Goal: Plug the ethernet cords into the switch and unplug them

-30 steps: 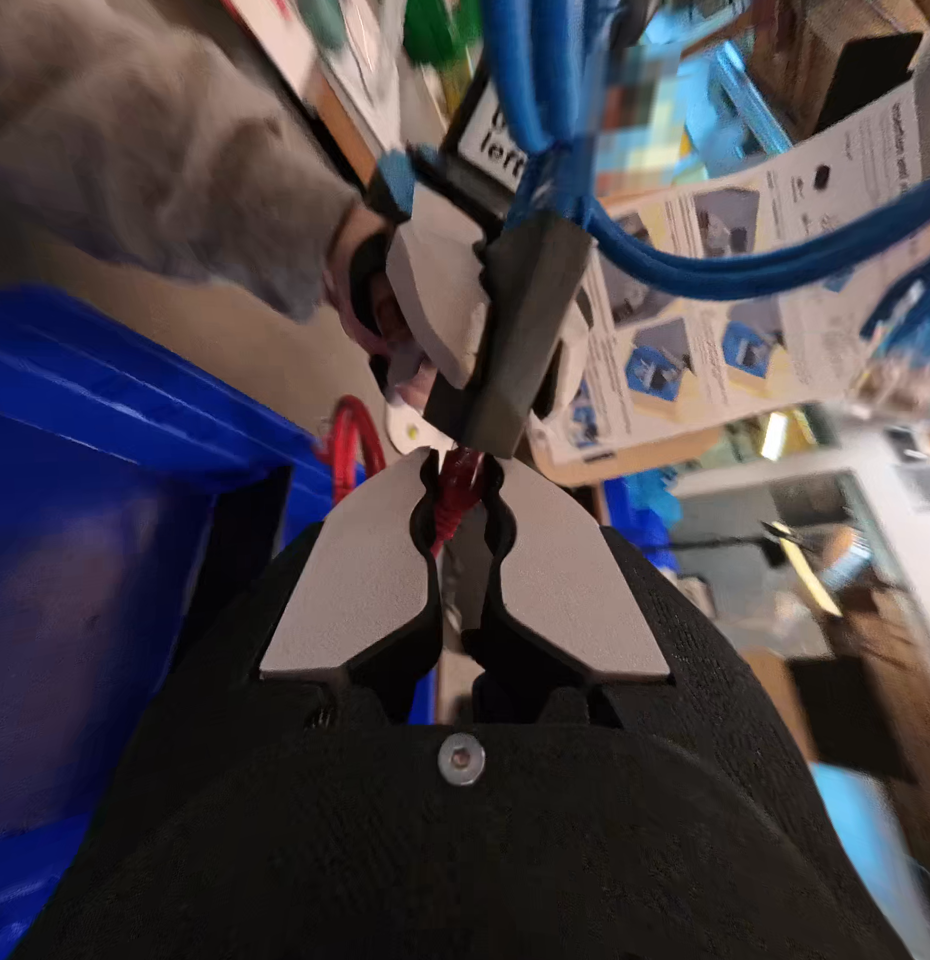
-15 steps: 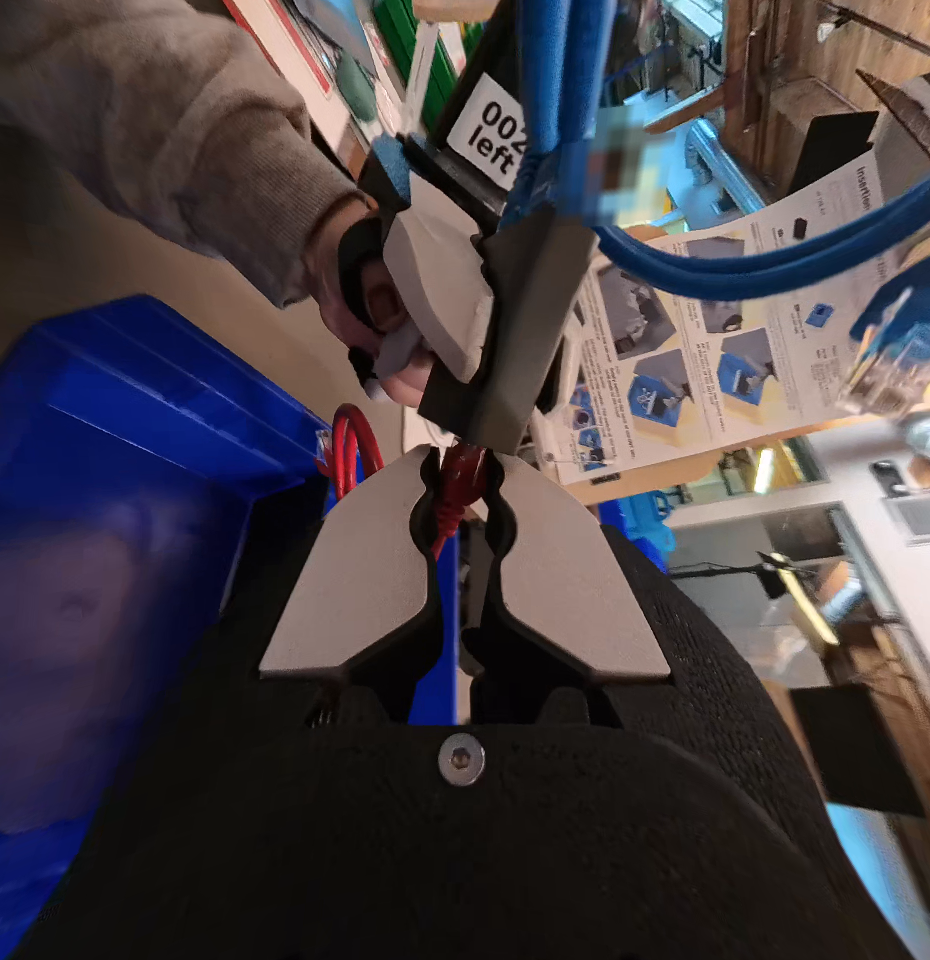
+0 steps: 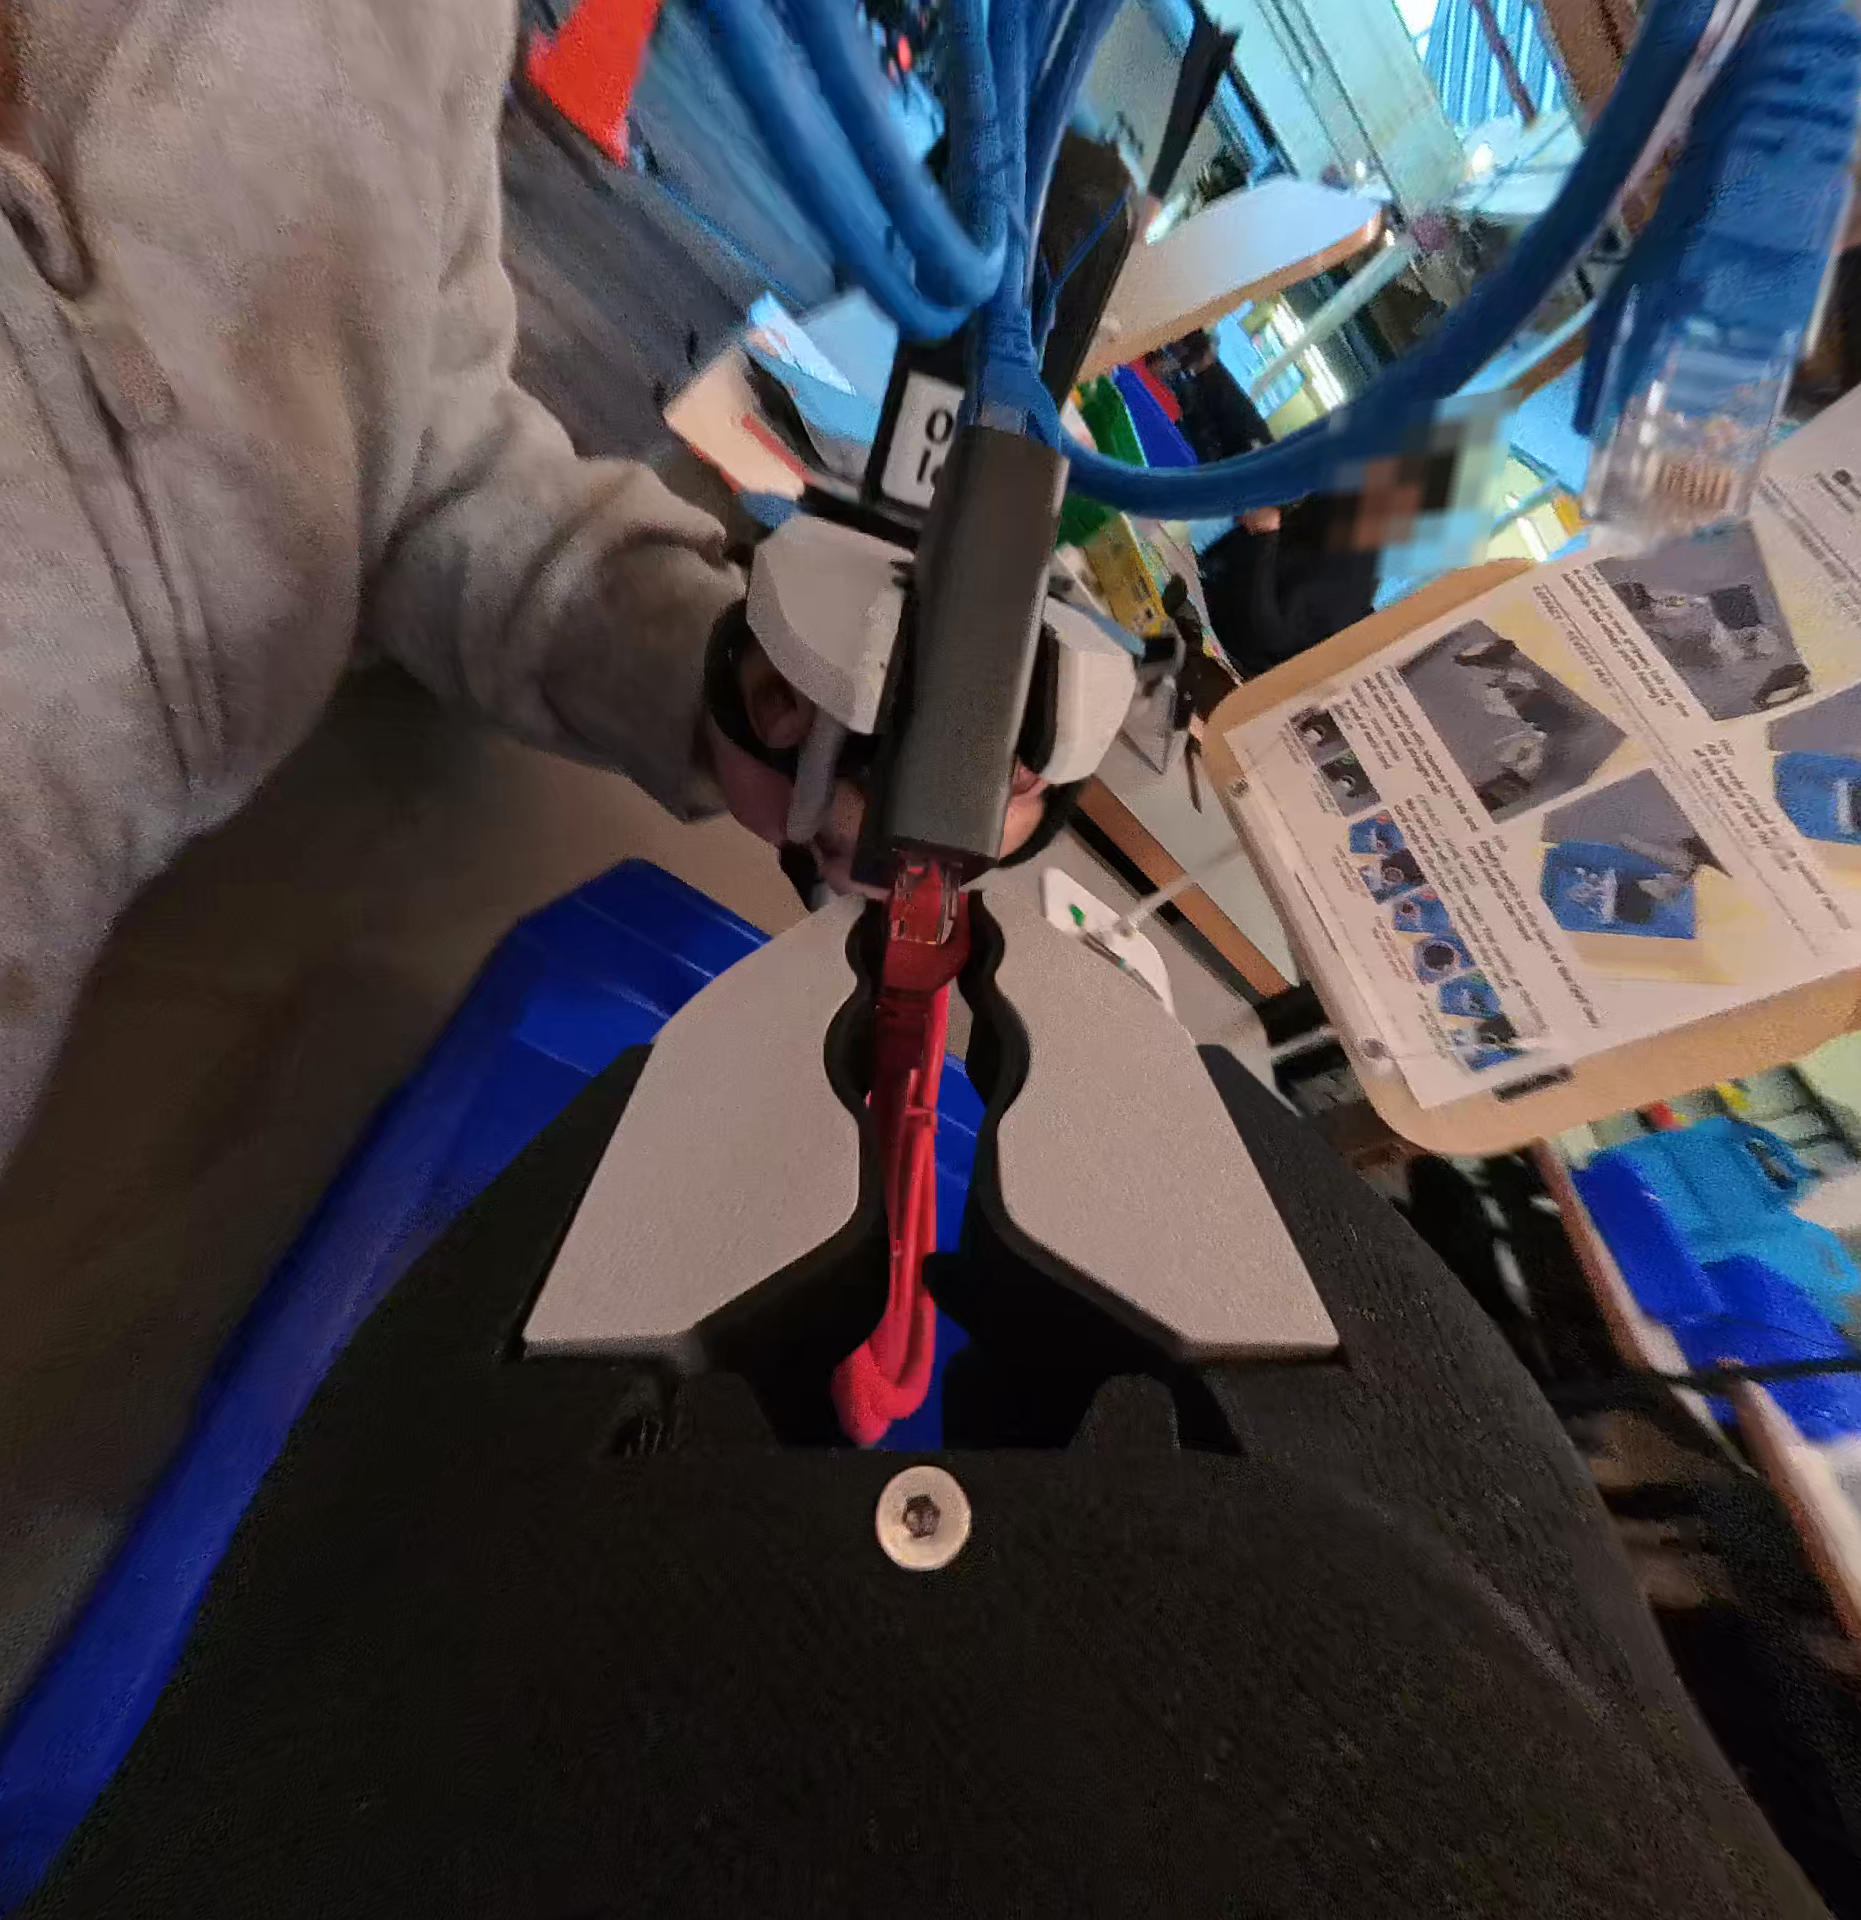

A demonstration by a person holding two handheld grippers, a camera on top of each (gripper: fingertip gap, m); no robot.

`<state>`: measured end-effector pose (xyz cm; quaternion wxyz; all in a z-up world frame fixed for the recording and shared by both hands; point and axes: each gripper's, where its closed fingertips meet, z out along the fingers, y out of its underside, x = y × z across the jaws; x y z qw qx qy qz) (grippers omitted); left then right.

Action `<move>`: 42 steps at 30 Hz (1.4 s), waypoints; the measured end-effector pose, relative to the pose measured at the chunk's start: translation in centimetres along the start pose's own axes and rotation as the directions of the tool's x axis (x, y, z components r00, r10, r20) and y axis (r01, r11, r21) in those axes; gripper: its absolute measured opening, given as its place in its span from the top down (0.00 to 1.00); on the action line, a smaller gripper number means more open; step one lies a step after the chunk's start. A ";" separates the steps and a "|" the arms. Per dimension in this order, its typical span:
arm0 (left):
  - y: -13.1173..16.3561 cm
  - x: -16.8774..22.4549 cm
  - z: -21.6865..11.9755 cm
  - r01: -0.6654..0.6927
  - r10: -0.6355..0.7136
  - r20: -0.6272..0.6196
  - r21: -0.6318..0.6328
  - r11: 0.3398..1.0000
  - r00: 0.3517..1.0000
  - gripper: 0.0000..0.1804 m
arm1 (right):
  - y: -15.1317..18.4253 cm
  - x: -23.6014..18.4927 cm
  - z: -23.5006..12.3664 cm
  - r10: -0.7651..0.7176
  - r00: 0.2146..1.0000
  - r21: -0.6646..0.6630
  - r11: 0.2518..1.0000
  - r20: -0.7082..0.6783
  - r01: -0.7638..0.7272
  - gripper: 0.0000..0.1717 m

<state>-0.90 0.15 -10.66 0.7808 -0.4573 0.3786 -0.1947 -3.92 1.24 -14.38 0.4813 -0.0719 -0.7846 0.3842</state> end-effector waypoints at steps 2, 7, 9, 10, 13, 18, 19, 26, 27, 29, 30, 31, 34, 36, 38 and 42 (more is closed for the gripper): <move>0.6 -0.4 -0.3 -0.020 0.022 0.034 -0.043 0.999 0.999 0.88 | 0.9 0.4 0.3 -0.110 0.993 -0.091 0.990 -0.043 0.106 0.92; 1.0 0.0 0.1 -0.083 0.090 0.058 -0.119 0.989 0.994 0.88 | 1.3 0.3 0.1 -0.232 0.969 -0.160 0.963 -0.079 0.218 0.91; 1.2 0.3 -0.3 -0.047 0.050 0.037 -0.082 0.995 0.998 0.88 | 1.3 0.1 0.2 -0.333 0.938 -0.239 0.922 -0.098 0.303 0.91; 1.1 0.5 -0.6 -0.011 0.012 0.020 -0.047 0.999 1.000 0.88 | 1.2 0.0 0.2 -0.383 0.919 -0.280 0.896 -0.098 0.344 0.91; 1.1 0.5 -1.0 0.068 -0.068 0.000 0.025 0.997 0.998 0.88 | 1.3 0.0 0.2 -0.483 0.871 -0.362 0.830 -0.084 0.425 0.91; 0.6 0.8 -0.8 0.044 -0.044 0.004 0.023 0.999 0.999 0.88 | 0.7 -0.6 0.3 -0.293 0.954 -0.229 0.934 -0.058 0.273 0.91; 0.4 1.0 -0.6 0.007 -0.007 0.011 0.003 1.000 1.000 0.88 | 0.4 -0.7 0.2 -0.200 0.979 -0.169 0.967 -0.040 0.191 0.92; 0.8 1.2 -0.4 -0.093 0.098 0.048 -0.093 0.991 0.994 0.89 | 0.6 -1.0 0.2 -0.147 0.989 -0.122 0.982 -0.010 0.145 0.92; 1.0 1.2 -0.4 -0.096 0.102 0.051 -0.103 0.990 0.993 0.89 | 0.8 -1.0 0.2 -0.151 0.988 -0.127 0.981 -0.009 0.149 0.92; 1.2 1.3 -0.5 -0.093 0.099 0.048 -0.107 0.990 0.994 0.88 | 1.0 -1.1 0.3 -0.188 0.982 -0.156 0.971 -0.019 0.183 0.92; 1.4 1.2 -0.6 -0.083 0.088 0.048 -0.098 0.992 0.995 0.88 | 1.2 -0.9 0.3 -0.247 0.969 -0.204 0.950 -0.034 0.235 0.92; 1.6 1.1 -0.8 -0.070 0.074 0.049 -0.084 0.994 0.996 0.88 | 1.4 -0.8 0.4 -0.318 0.947 -0.262 0.918 -0.044 0.296 0.91; 1.5 1.1 -0.9 -0.042 0.046 0.065 -0.065 0.997 0.997 0.88 | 1.4 -0.8 0.4 -0.336 0.941 -0.258 0.914 -0.044 0.314 0.90; 1.4 1.2 -0.7 -0.072 0.077 0.071 -0.076 0.994 0.994 0.89 | 1.1 -1.0 0.4 -0.255 0.967 -0.192 0.951 -0.031 0.244 0.91; 1.0 1.4 -0.6 -0.095 0.099 0.061 -0.071 0.993 0.993 0.89 | 0.6 -1.4 0.3 -0.141 0.990 -0.114 0.984 0.002 0.140 0.92; 1.4 1.3 -0.7 -0.084 0.089 0.065 -0.072 0.994 0.994 0.89 | 1.0 -1.4 0.4 -0.140 0.990 -0.123 0.982 0.010 0.140 0.92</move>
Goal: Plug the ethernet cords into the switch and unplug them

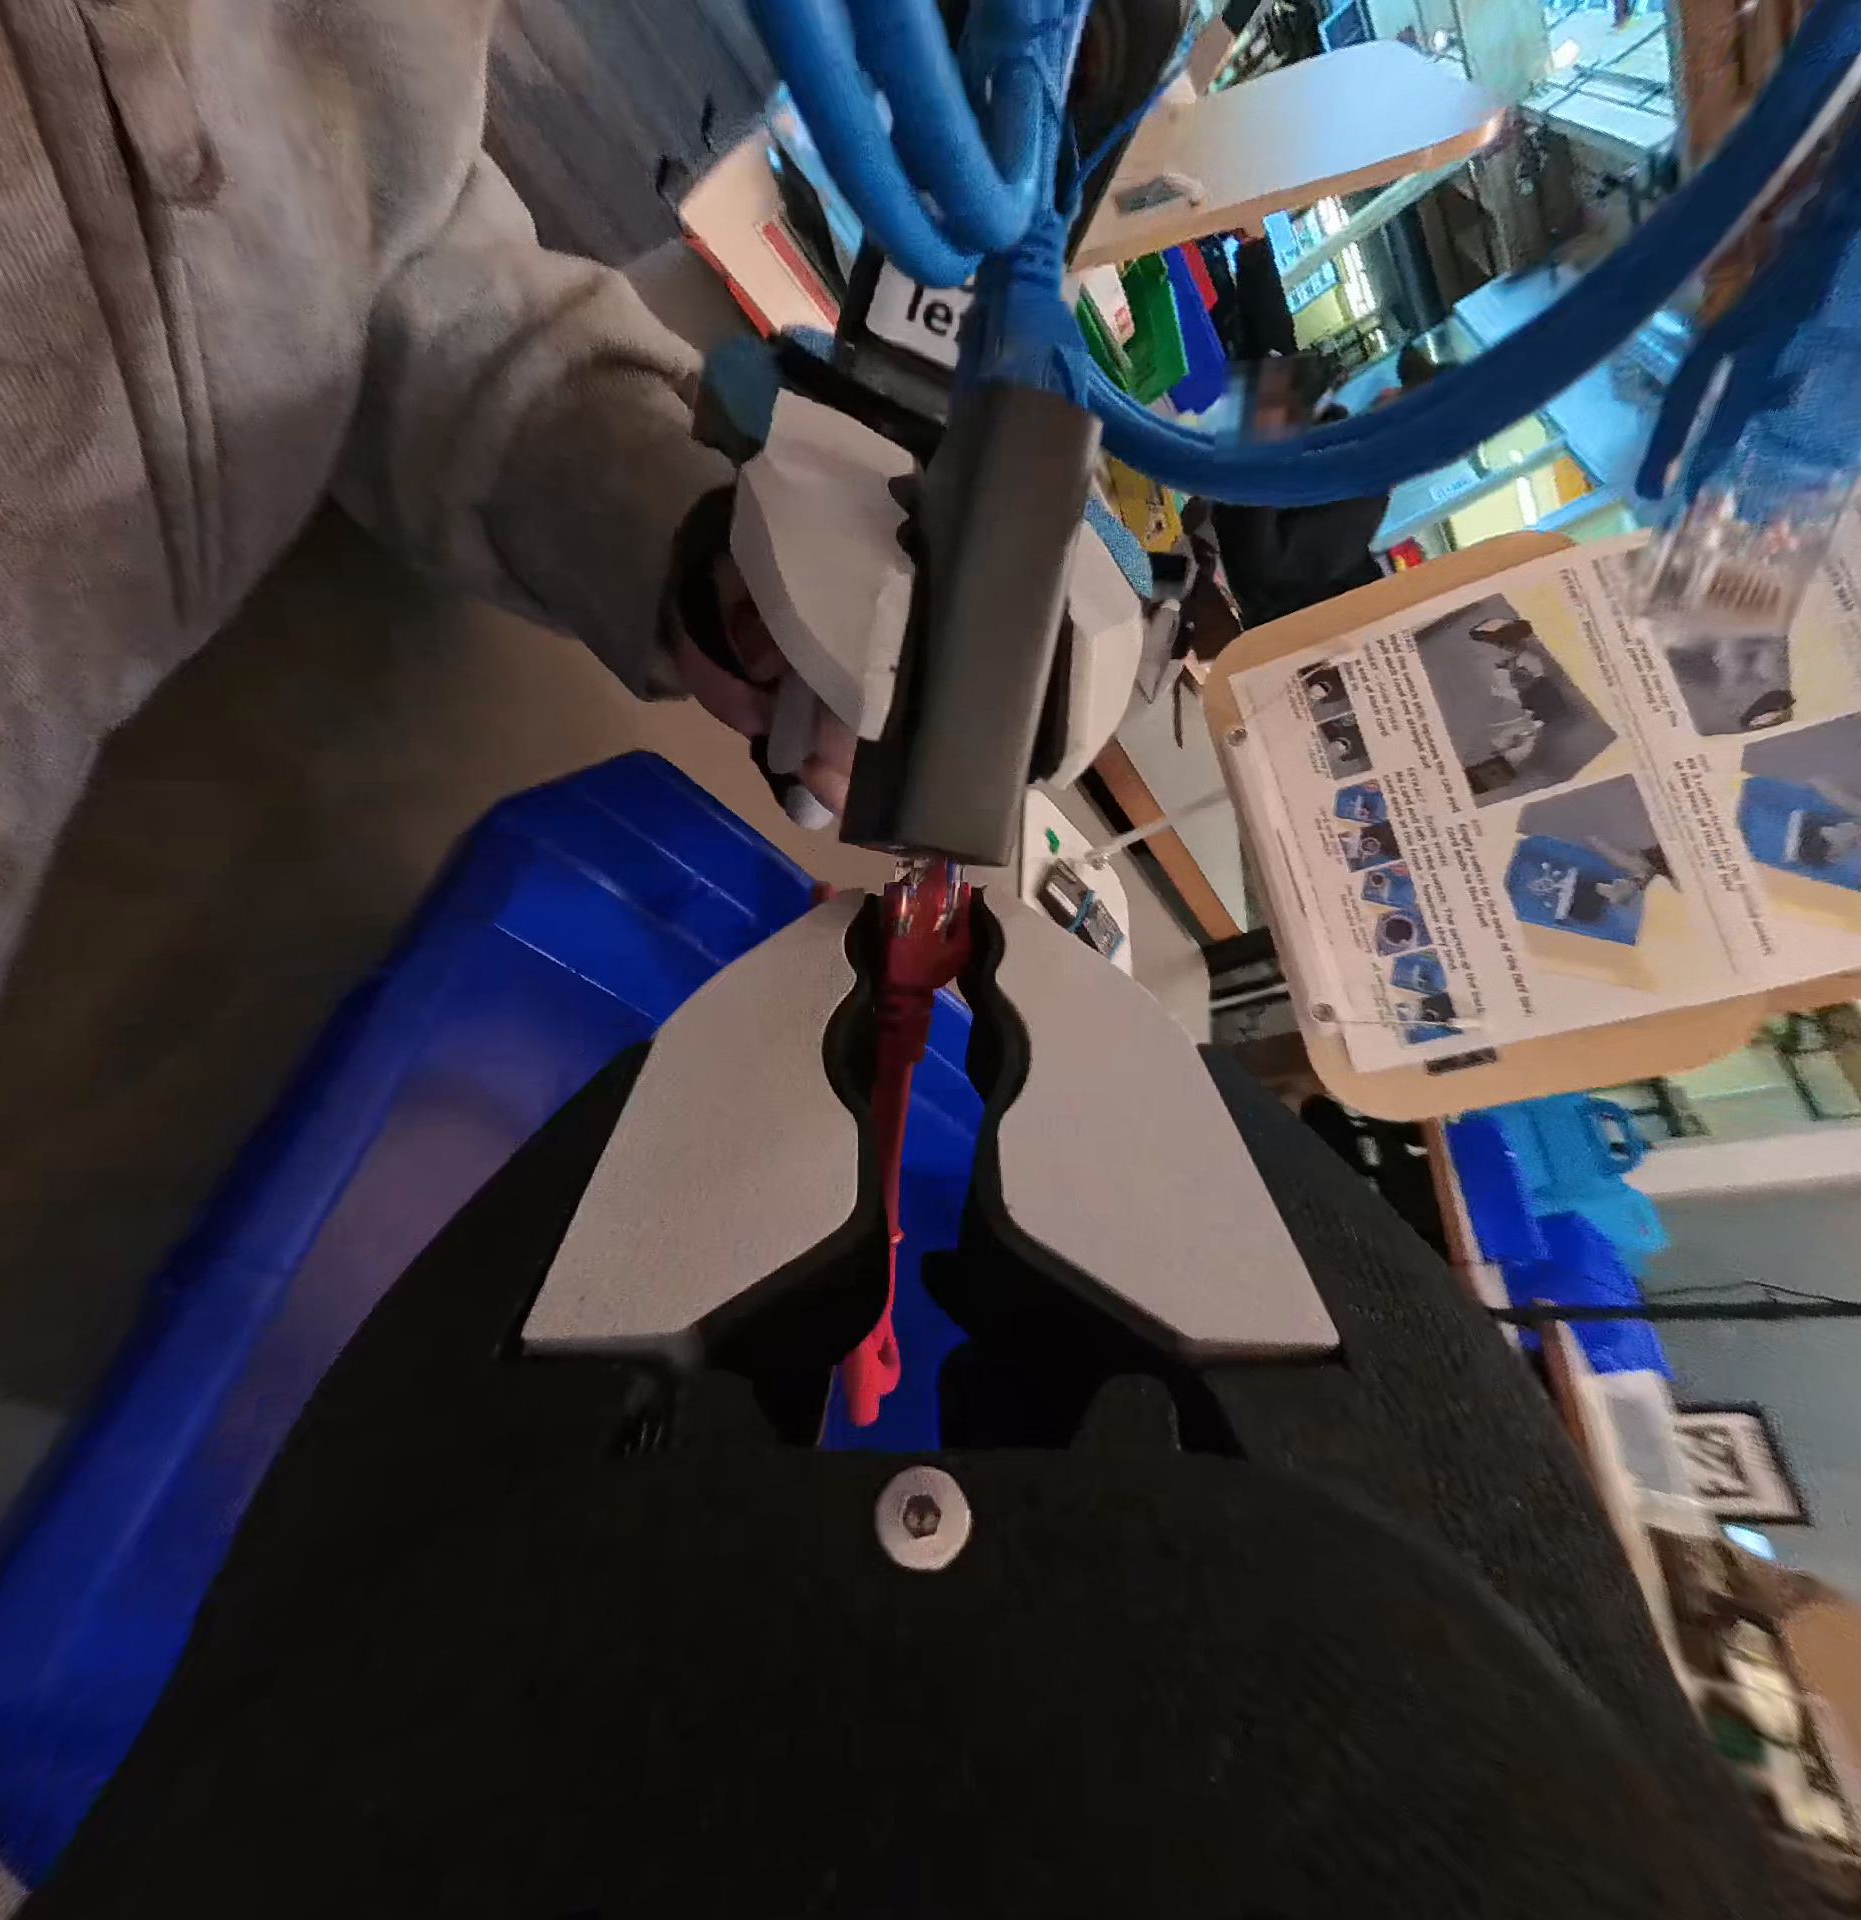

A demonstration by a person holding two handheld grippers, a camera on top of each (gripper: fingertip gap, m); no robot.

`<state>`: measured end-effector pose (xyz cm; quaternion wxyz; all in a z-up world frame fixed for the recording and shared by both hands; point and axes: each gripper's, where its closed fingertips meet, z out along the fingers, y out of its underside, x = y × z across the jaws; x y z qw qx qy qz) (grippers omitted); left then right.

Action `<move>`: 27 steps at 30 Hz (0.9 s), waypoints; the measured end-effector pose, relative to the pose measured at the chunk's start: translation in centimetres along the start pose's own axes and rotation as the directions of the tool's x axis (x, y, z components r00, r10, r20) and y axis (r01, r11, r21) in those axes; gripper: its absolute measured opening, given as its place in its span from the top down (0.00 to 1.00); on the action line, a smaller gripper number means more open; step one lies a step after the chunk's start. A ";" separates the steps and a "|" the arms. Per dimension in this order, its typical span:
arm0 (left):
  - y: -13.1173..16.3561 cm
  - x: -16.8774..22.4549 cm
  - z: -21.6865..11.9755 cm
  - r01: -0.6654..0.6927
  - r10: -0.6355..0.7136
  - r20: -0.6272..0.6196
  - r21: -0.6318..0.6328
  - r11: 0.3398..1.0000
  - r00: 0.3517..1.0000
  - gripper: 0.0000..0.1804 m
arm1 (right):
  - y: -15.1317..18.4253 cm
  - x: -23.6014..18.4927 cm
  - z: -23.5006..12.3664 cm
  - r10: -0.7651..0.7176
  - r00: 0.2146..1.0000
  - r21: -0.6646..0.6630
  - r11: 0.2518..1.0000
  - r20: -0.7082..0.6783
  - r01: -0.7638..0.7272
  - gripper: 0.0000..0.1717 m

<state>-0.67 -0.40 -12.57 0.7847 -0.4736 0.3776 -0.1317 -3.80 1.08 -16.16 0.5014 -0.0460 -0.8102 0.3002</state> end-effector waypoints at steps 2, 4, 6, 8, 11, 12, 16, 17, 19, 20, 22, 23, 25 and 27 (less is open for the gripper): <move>0.3 0.0 -0.2 0.012 -0.012 0.002 -0.002 1.000 1.000 0.89 | 0.3 0.1 0.1 -0.101 0.994 -0.074 0.992 -0.035 0.099 0.91; 0.3 0.2 -0.2 0.008 -0.008 0.003 -0.003 1.000 1.000 0.89 | 0.3 0.0 0.1 -0.098 0.995 -0.066 0.993 -0.030 0.096 0.91; 0.4 0.2 -0.1 -0.015 0.015 0.013 -0.026 1.000 1.000 0.89 | 0.3 -0.2 0.1 -0.012 1.000 -0.017 1.000 0.004 0.012 0.92; 0.6 0.3 0.1 -0.059 0.060 0.024 -0.055 0.997 0.998 0.89 | 0.3 -0.5 -0.1 0.032 0.999 0.009 0.999 0.032 -0.032 0.92; 1.1 0.4 0.1 -0.077 0.080 0.033 -0.087 0.993 0.996 0.88 | 0.9 -0.5 0.1 -0.043 0.999 -0.050 0.998 -0.002 0.043 0.92; 1.2 0.3 -0.1 -0.059 0.062 0.033 -0.071 0.996 0.998 0.89 | 1.0 -0.3 0.1 -0.101 0.995 -0.098 0.990 -0.023 0.098 0.91; 1.7 0.7 -0.1 -0.066 0.071 0.045 -0.096 0.993 0.996 0.88 | 1.2 -0.7 -0.1 -0.126 0.992 -0.109 0.986 -0.016 0.123 0.91; 1.7 0.9 0.0 -0.094 0.100 0.045 -0.114 0.989 0.994 0.89 | 1.1 -0.8 -0.2 -0.116 0.993 -0.098 0.989 -0.014 0.114 0.92; 1.5 0.9 0.1 -0.093 0.098 0.039 -0.111 0.989 0.994 0.89 | 1.0 -0.9 -0.3 -0.102 0.995 -0.087 0.991 -0.014 0.100 0.92; 1.5 1.0 0.1 -0.088 0.092 0.039 -0.108 0.990 0.995 0.89 | 0.9 -0.9 -0.3 -0.087 0.996 -0.075 0.993 -0.010 0.087 0.91; 1.4 1.1 0.1 -0.068 0.072 0.044 -0.095 0.993 0.996 0.89 | 0.9 -1.1 -0.3 -0.074 0.997 -0.056 0.996 -0.003 0.074 0.91; 1.3 1.2 0.2 -0.057 0.061 0.044 -0.086 0.995 0.997 0.89 | 0.8 -1.1 -0.3 -0.067 0.998 -0.046 0.997 0.000 0.067 0.92; 1.2 1.3 0.2 -0.058 0.062 0.042 -0.078 0.995 0.997 0.89 | 0.8 -1.2 -0.3 -0.074 0.997 -0.043 0.996 -0.003 0.074 0.92; 0.9 1.5 0.0 -0.025 0.026 0.026 -0.039 0.999 0.999 0.89 | 0.5 -1.2 -0.3 -0.111 0.994 -0.054 0.992 -0.014 0.110 0.92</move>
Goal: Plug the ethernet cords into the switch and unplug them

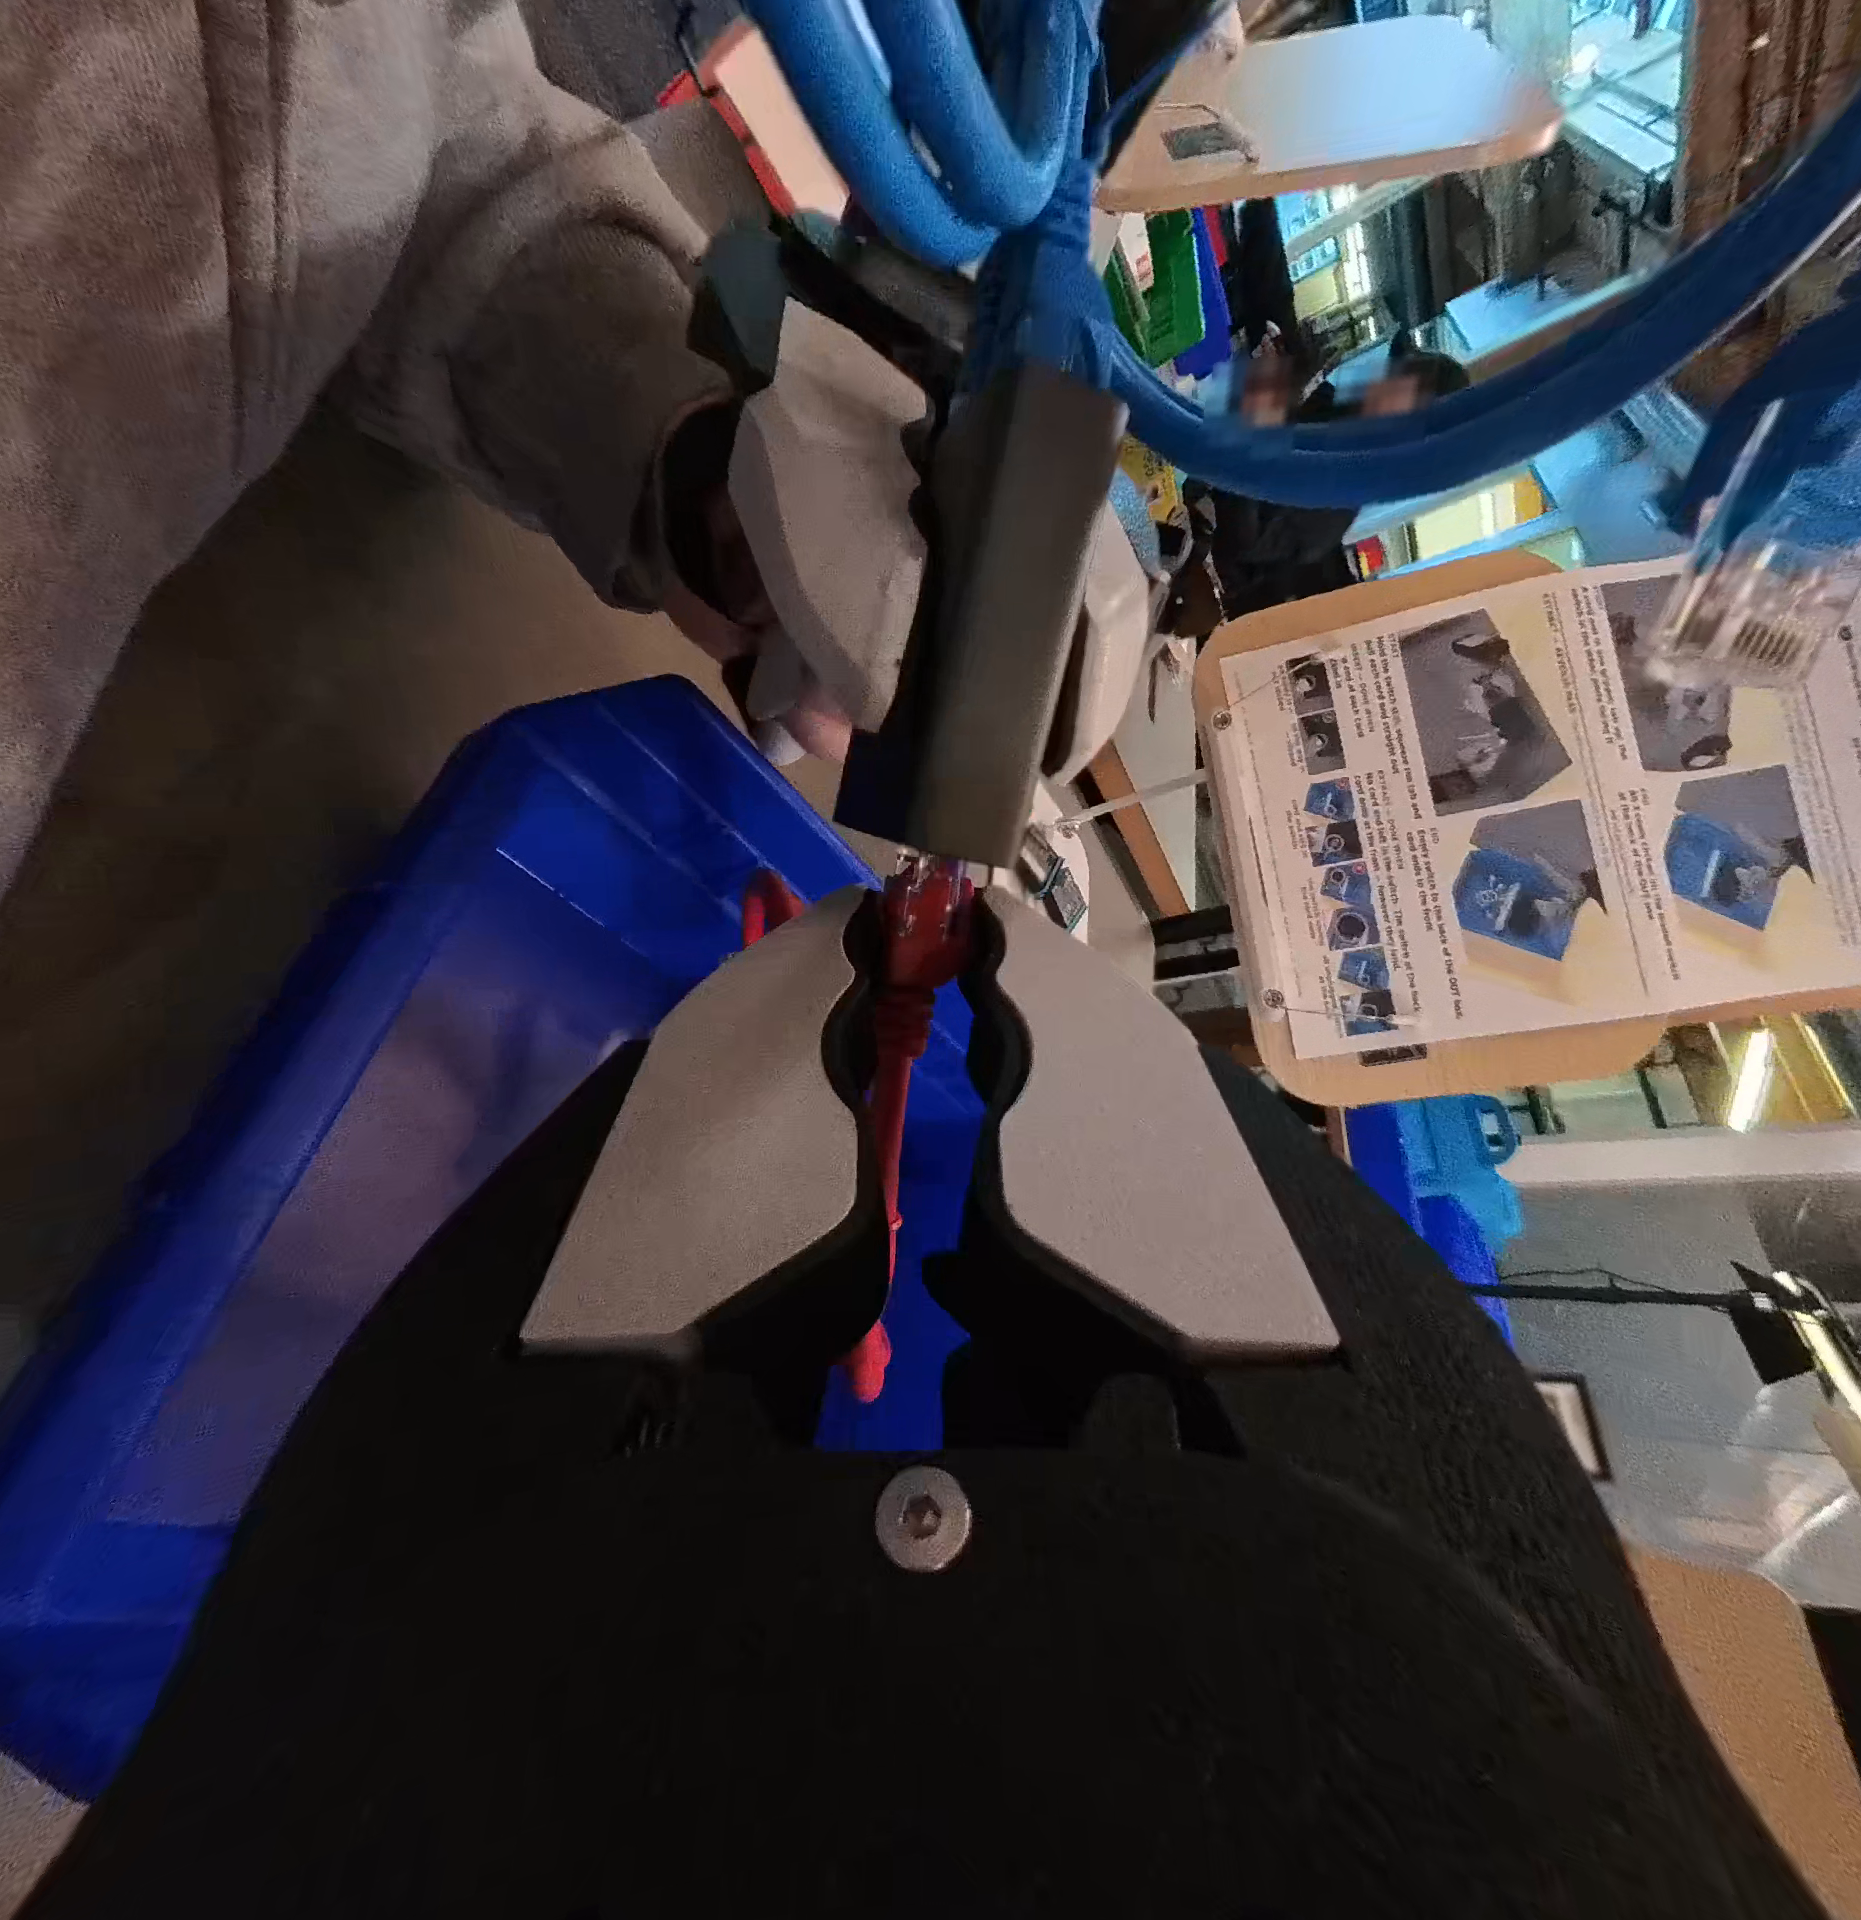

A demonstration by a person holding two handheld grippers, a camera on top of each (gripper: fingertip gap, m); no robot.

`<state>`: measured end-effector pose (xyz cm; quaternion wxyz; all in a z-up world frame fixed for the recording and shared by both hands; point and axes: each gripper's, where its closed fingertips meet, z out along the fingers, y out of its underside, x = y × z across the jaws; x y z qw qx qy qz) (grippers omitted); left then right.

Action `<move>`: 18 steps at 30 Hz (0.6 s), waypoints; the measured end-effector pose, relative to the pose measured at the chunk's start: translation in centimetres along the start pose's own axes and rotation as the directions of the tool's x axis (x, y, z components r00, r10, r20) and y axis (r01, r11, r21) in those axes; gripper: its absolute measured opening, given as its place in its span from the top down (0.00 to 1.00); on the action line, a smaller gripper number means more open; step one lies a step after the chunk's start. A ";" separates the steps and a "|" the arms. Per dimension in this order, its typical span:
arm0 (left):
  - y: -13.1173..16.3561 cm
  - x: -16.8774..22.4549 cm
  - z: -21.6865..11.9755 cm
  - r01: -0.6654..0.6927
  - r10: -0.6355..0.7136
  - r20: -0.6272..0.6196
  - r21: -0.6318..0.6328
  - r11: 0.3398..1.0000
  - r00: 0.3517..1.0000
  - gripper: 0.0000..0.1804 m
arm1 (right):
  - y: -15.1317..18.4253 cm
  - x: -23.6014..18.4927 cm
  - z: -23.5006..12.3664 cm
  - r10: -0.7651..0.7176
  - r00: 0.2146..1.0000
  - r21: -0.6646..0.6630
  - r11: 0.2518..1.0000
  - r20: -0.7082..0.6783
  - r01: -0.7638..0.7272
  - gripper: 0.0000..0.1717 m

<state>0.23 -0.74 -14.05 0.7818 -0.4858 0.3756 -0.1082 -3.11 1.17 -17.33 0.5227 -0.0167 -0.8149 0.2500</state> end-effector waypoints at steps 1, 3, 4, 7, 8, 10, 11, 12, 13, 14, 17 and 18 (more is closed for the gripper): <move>-0.2 0.1 -0.1 0.009 -0.009 -0.008 0.017 1.000 1.000 0.89 | -0.1 0.0 0.0 -0.013 1.000 -0.003 1.000 -0.007 0.013 0.92; -0.3 0.0 -0.2 0.032 -0.031 -0.013 0.034 0.999 0.999 0.89 | -0.1 0.2 0.1 -0.031 0.999 -0.012 0.999 -0.019 0.031 0.92; -0.4 -0.1 -0.2 0.040 -0.040 -0.009 0.045 0.998 0.999 0.89 | -0.1 0.2 0.2 -0.027 0.999 -0.011 1.000 -0.018 0.026 0.91; -0.2 -0.5 -0.4 0.079 -0.079 0.005 0.065 0.995 0.997 0.88 | 0.1 0.3 0.6 0.032 0.999 -0.005 0.999 0.004 -0.032 0.92; -0.1 -0.7 -0.5 0.059 -0.060 0.014 0.059 0.997 0.998 0.88 | 0.1 0.5 0.8 0.043 0.999 -0.003 0.999 0.002 -0.043 0.92; -0.7 -1.4 -0.9 0.048 -0.050 0.030 0.075 0.996 0.998 0.88 | -0.4 1.3 1.3 0.075 0.997 0.022 0.997 -0.016 -0.075 0.91; -1.1 -1.9 -1.1 0.050 -0.054 0.034 0.091 0.995 0.998 0.88 | -0.7 2.0 1.7 0.083 0.996 0.036 0.996 -0.031 -0.082 0.91; -1.4 -2.6 -1.5 0.057 -0.062 0.045 0.100 0.993 0.997 0.88 | -0.9 2.7 2.0 0.088 0.995 0.042 0.995 -0.054 -0.086 0.90; -1.7 -3.4 -1.8 0.056 -0.063 0.068 0.105 0.993 0.996 0.89 | -0.9 3.6 2.4 0.085 0.993 0.049 0.996 -0.086 -0.081 0.90; -2.0 -4.3 -2.2 0.062 -0.073 0.096 0.111 0.992 0.993 0.88 | -1.1 4.6 2.5 0.070 0.989 0.069 0.996 -0.130 -0.061 0.90; -3.2 -7.7 -4.1 0.134 -0.175 0.199 0.202 0.970 0.964 0.88 | -1.6 7.7 2.0 0.092 0.957 0.161 0.986 -0.275 -0.049 0.80; -3.9 -8.8 -4.8 0.163 -0.220 0.218 0.251 0.954 0.951 0.88 | -1.4 8.6 1.8 0.128 0.945 0.171 0.982 -0.301 -0.078 0.76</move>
